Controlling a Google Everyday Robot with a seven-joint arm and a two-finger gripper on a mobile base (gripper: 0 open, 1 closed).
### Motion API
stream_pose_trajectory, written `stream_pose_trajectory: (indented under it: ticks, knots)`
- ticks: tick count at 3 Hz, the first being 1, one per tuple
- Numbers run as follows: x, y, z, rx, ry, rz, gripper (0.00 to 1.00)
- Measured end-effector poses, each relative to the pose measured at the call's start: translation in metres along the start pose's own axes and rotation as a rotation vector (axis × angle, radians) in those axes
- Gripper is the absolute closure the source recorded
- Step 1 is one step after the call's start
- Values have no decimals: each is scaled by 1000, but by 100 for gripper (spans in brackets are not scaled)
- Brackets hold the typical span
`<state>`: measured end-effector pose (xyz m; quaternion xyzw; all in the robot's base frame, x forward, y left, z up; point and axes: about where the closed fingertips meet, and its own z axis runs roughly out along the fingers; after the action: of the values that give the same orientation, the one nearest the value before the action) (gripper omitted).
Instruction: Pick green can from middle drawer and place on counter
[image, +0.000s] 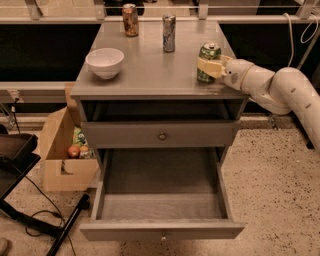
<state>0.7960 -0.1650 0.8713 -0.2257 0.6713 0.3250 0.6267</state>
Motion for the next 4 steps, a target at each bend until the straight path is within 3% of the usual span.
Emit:
stream_pose_trajectory:
  ticks: [3, 4]
  knots:
    - [-6, 1, 0, 0, 0, 0, 17]
    - [-6, 1, 0, 0, 0, 0, 0]
